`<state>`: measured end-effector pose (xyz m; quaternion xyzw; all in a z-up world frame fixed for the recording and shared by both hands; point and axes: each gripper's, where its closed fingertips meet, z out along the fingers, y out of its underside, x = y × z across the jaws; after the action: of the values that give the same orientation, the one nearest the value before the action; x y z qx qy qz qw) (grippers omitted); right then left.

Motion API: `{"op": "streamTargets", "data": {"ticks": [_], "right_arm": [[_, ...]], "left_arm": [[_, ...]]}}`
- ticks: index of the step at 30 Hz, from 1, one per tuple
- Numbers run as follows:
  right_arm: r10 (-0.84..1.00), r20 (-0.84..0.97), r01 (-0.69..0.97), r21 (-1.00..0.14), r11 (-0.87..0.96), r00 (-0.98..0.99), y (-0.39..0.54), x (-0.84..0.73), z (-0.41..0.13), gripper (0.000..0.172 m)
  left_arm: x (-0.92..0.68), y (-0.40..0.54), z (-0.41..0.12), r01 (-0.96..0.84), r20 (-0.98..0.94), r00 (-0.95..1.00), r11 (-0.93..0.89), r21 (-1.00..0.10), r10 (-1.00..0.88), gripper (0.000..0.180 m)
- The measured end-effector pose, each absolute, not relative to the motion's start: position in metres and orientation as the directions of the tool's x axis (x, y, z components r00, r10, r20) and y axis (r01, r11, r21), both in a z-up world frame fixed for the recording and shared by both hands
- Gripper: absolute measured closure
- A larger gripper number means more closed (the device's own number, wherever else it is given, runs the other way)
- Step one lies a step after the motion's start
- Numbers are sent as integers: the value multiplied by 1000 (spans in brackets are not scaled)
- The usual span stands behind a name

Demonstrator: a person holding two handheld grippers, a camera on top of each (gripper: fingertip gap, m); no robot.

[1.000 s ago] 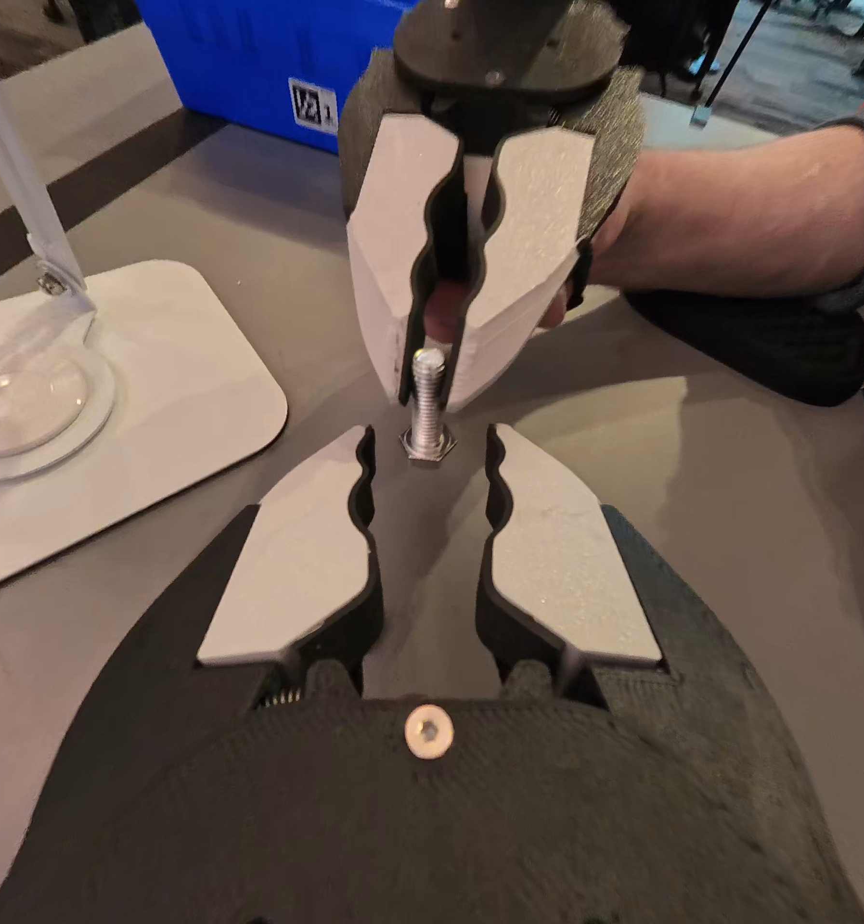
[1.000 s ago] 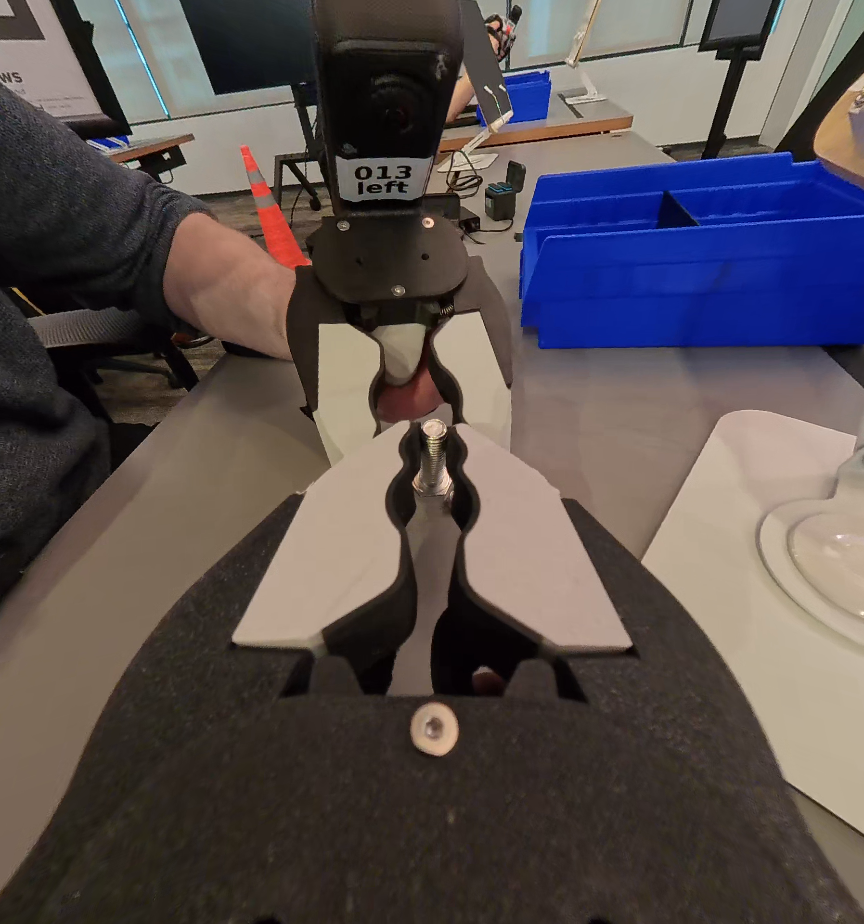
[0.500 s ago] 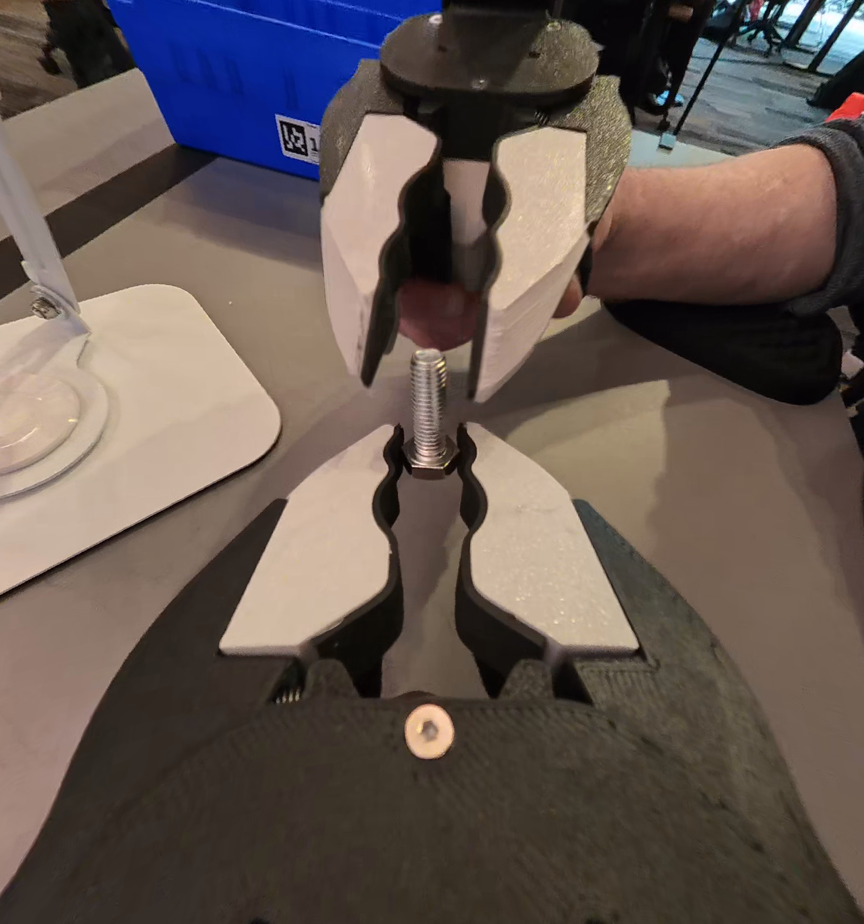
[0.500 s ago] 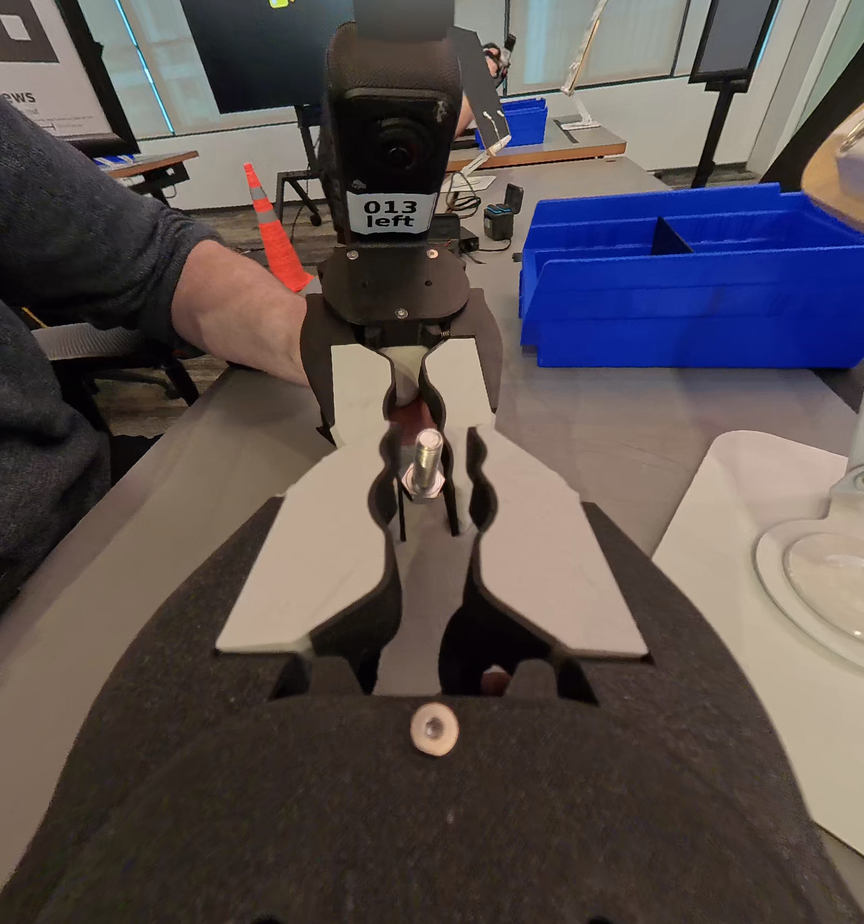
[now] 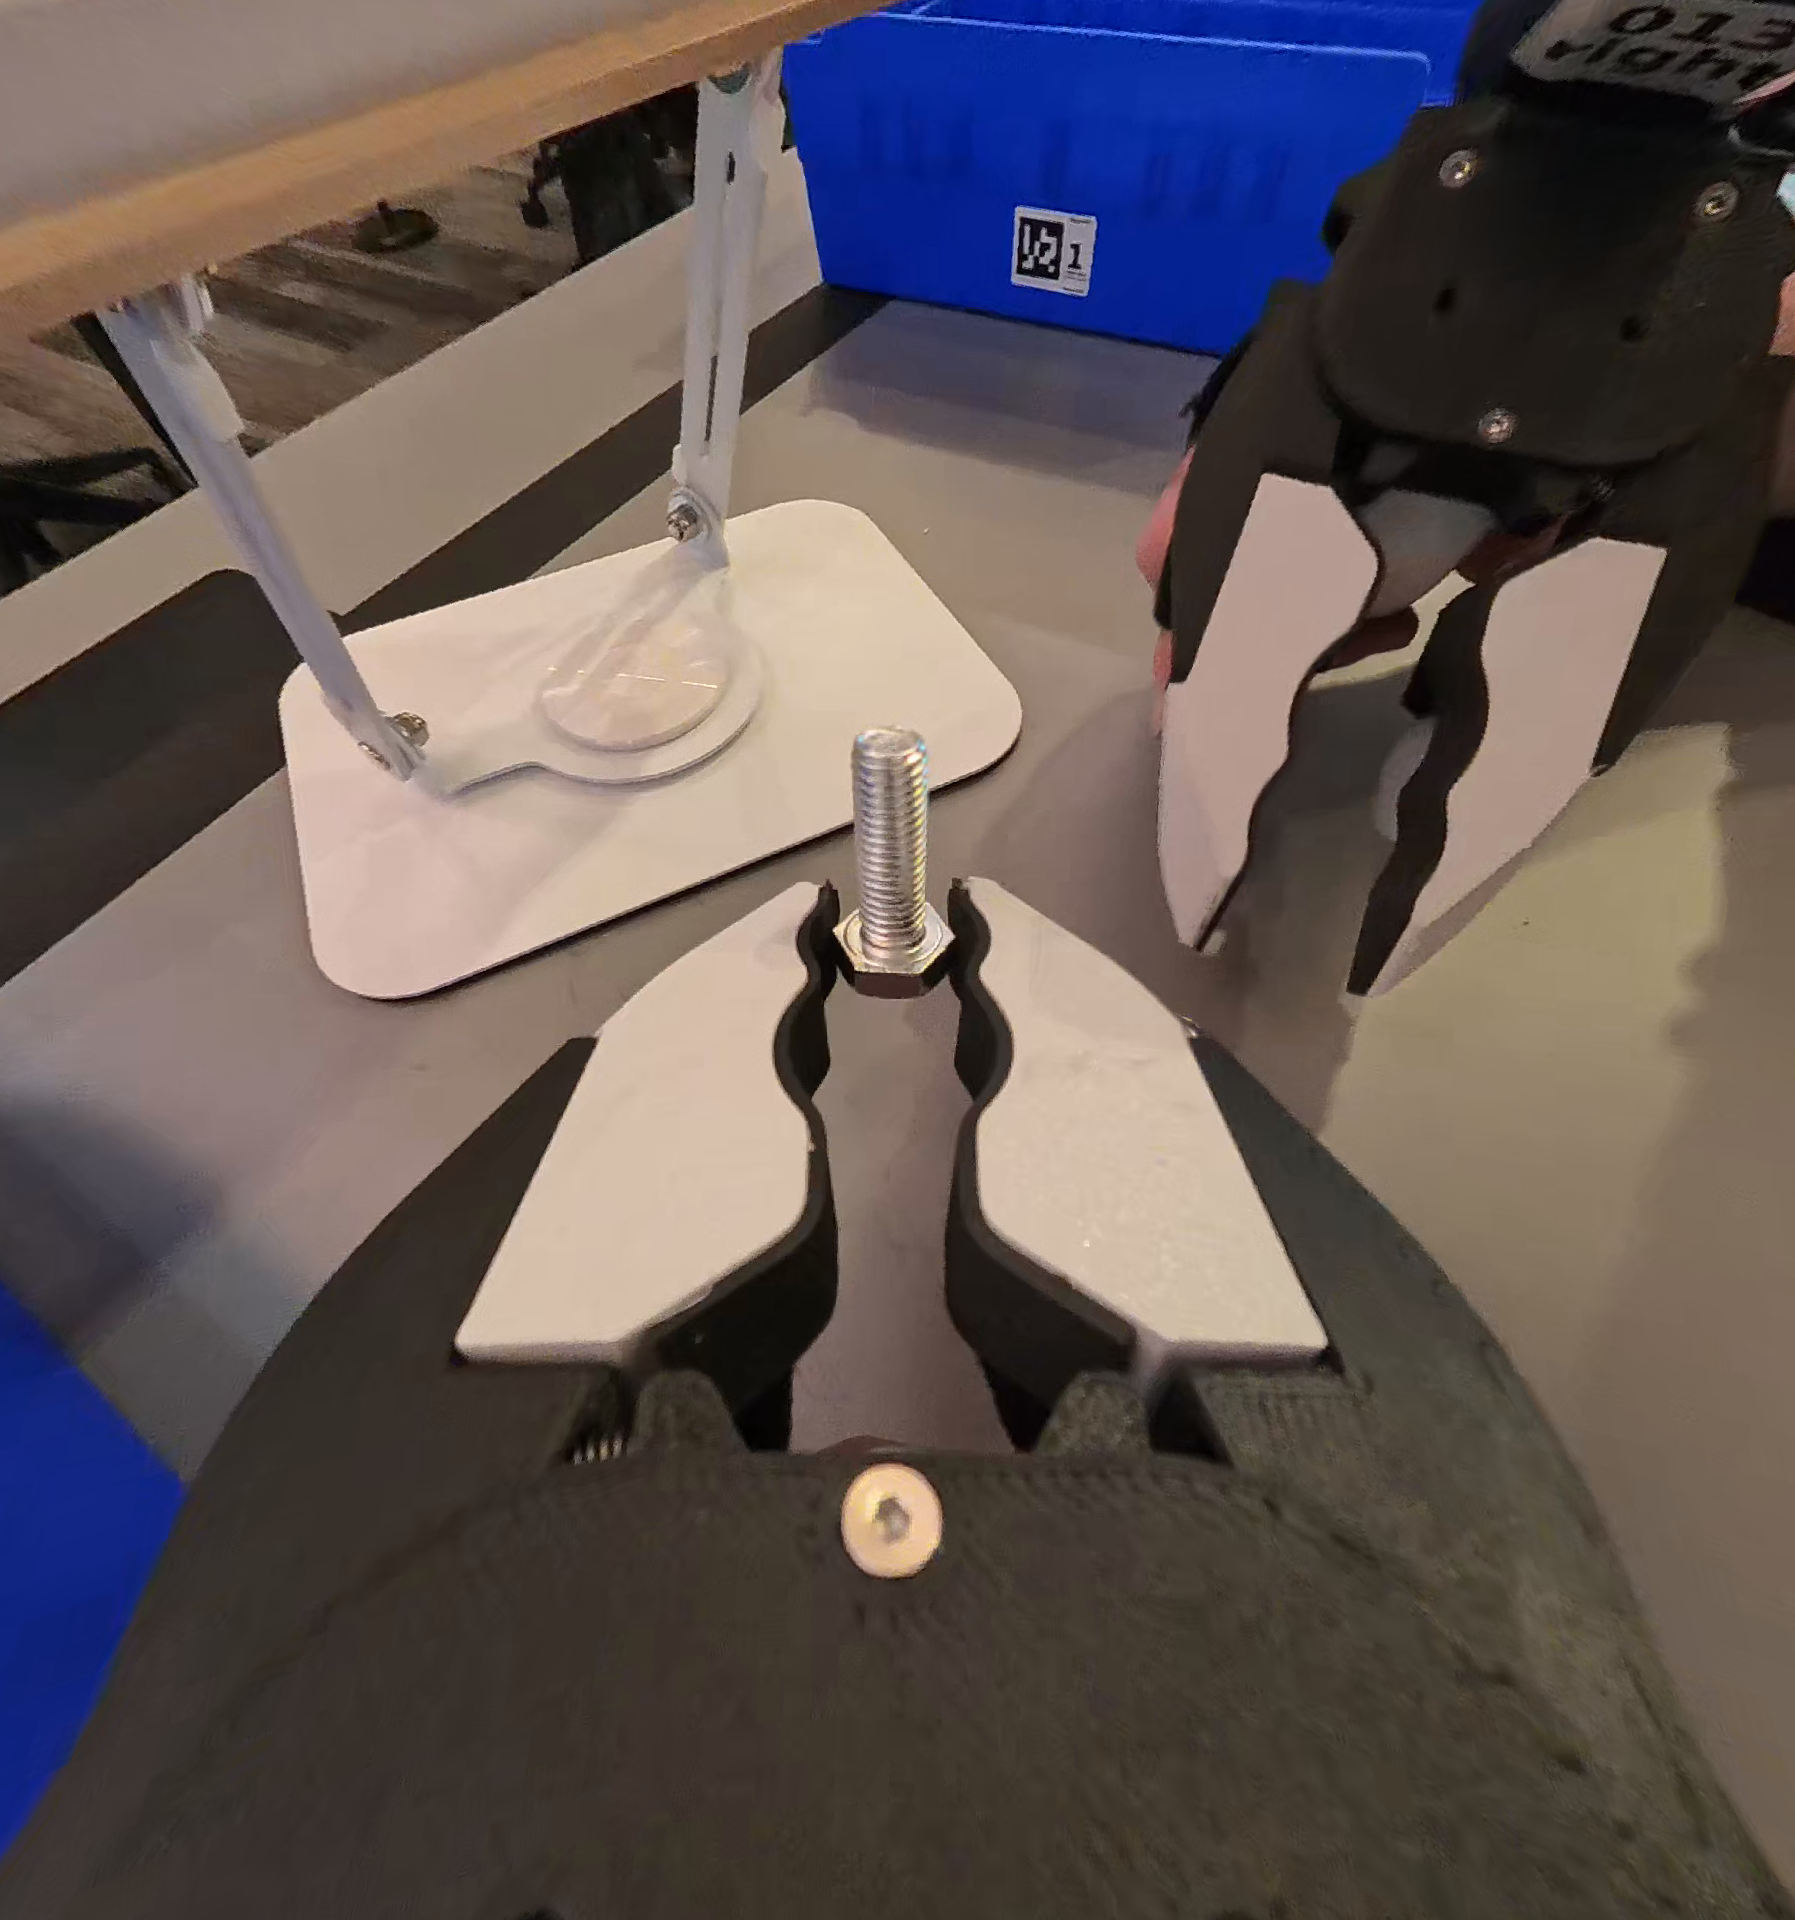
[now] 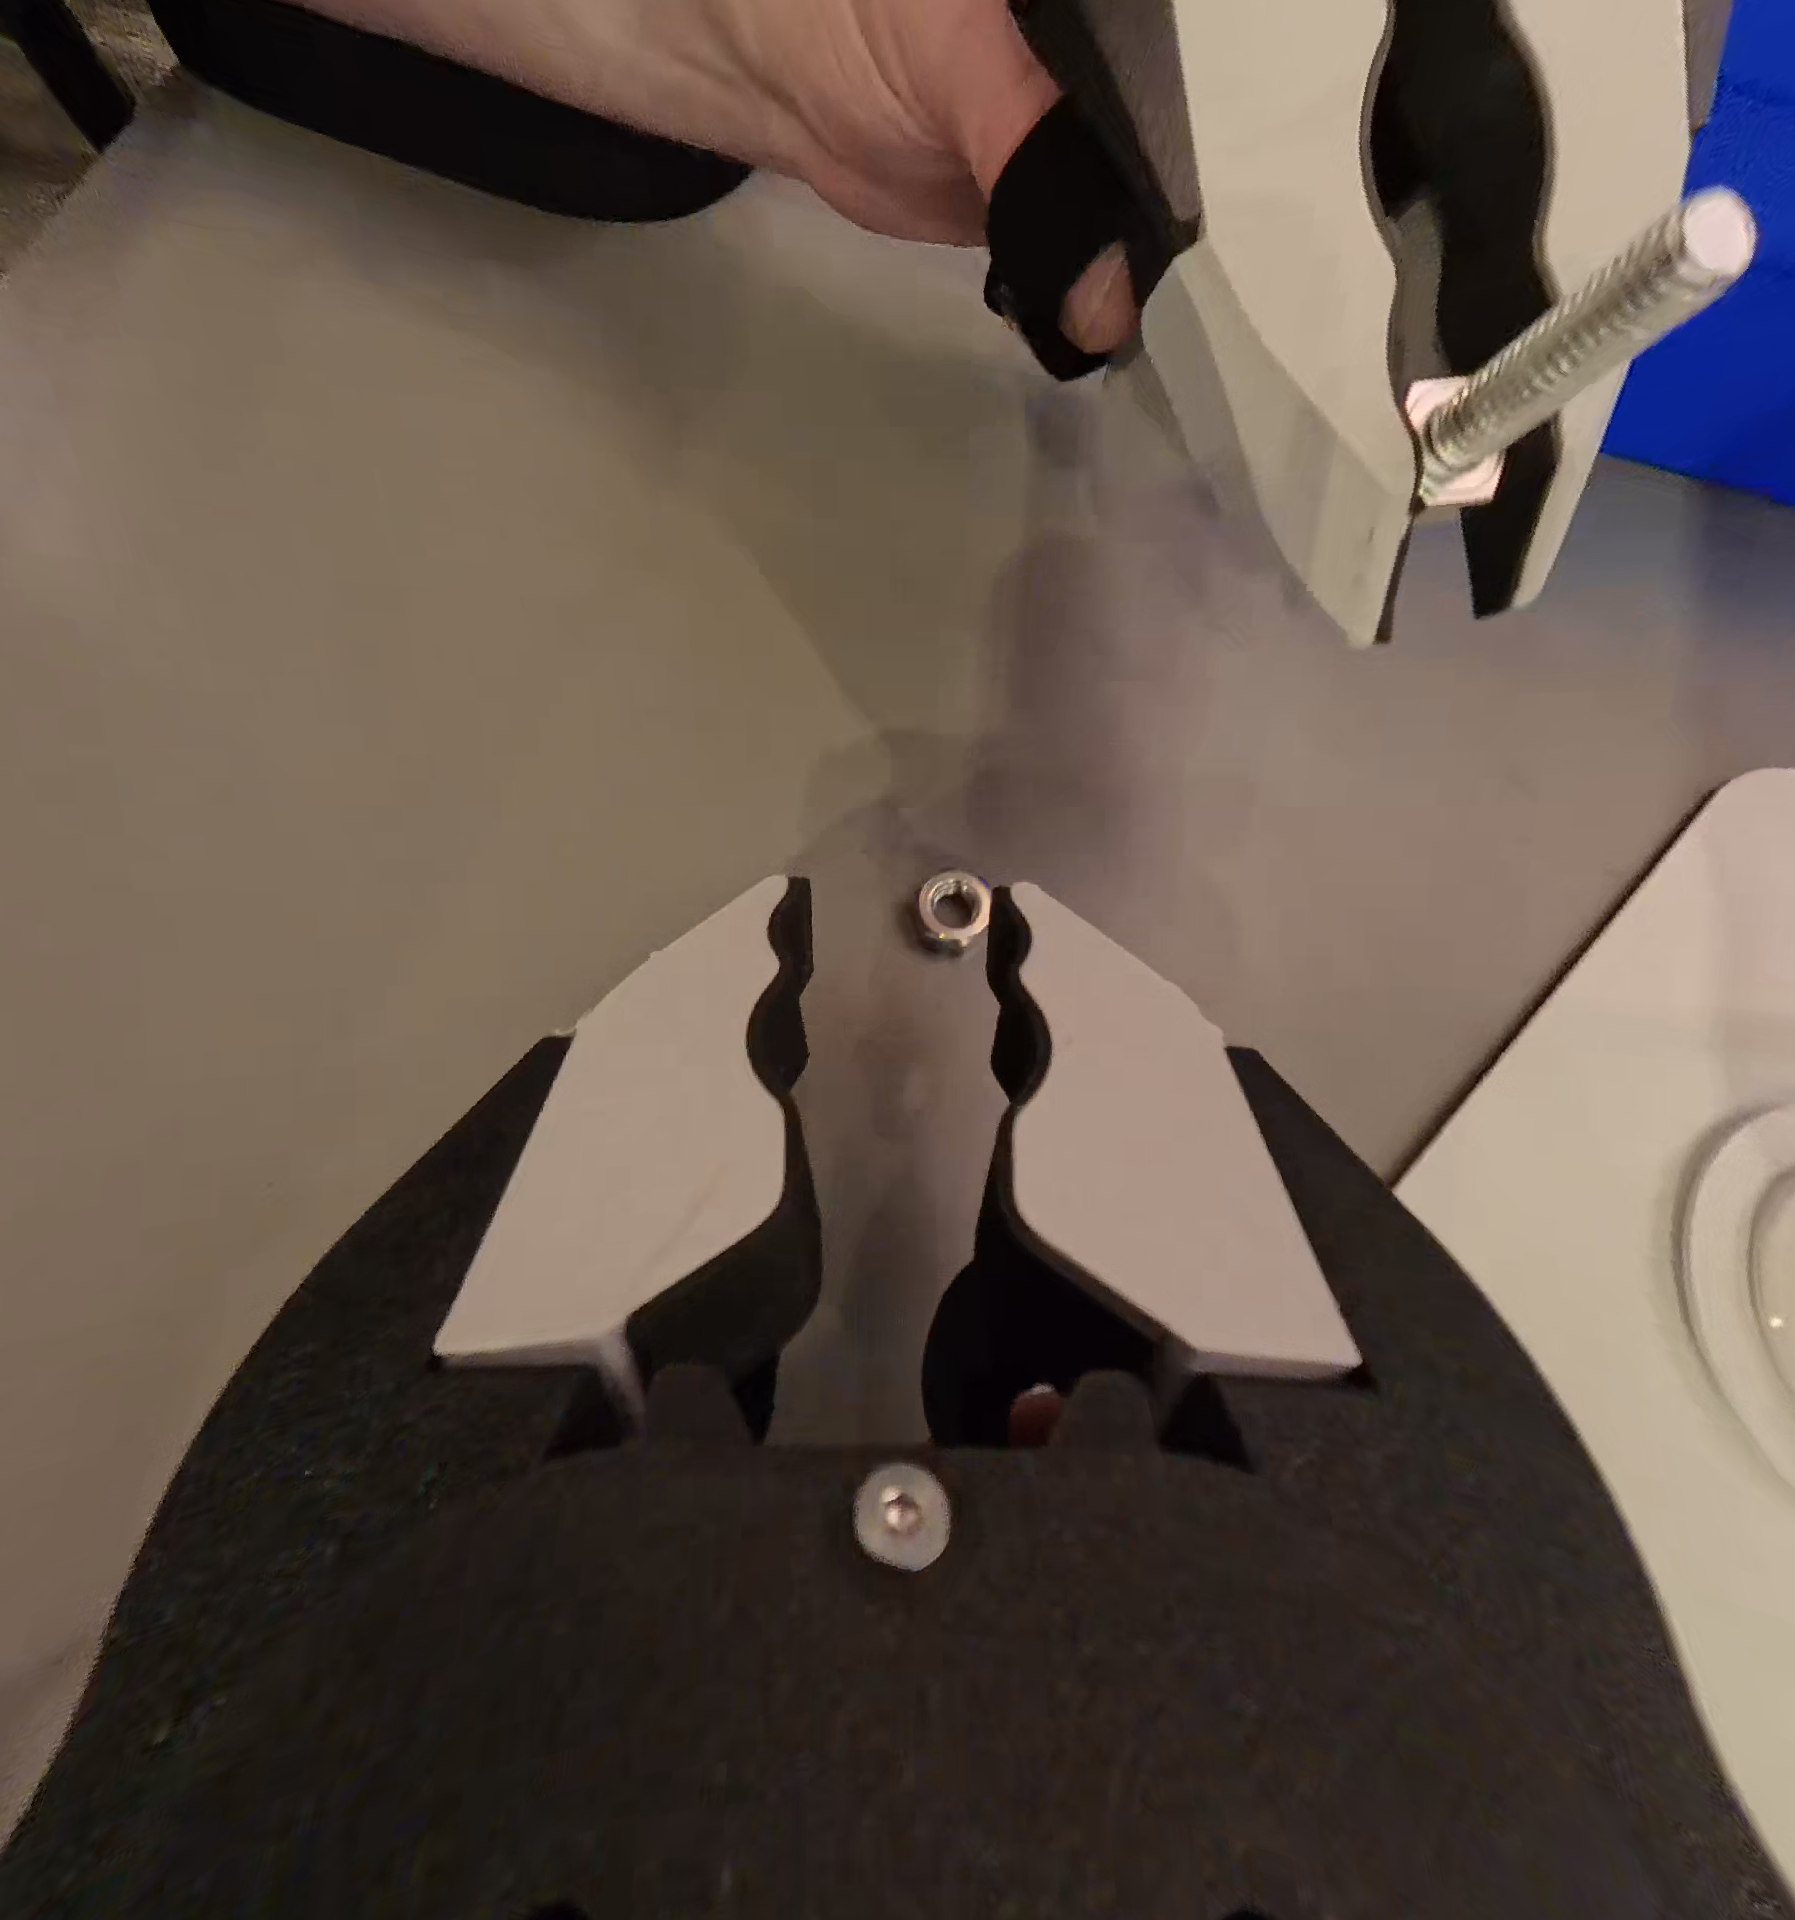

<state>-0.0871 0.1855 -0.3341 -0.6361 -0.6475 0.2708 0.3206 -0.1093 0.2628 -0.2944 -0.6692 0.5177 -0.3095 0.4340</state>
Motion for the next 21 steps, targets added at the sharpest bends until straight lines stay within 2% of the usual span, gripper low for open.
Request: {"op": "streamTargets", "data": {"ticks": [9, 13, 21], "right_arm": [[992, 38, 744, -658, 117, -122, 196, -96, -360, 142], [990, 34, 761, -636, 128, -138, 196, -98, -368, 150], [991, 39, 721, -682, 120, -128, 192, -99, -360, 155]], "left_arm": [[-111, 269, -297, -398, -11, 274, -103, -912, -962, 161], [-109, 267, -299, -406, -15, 265, -97, -909, -964, 161], [-104, 260, -301, -412, 2, 228, -98, -906, -974, 161]]}}
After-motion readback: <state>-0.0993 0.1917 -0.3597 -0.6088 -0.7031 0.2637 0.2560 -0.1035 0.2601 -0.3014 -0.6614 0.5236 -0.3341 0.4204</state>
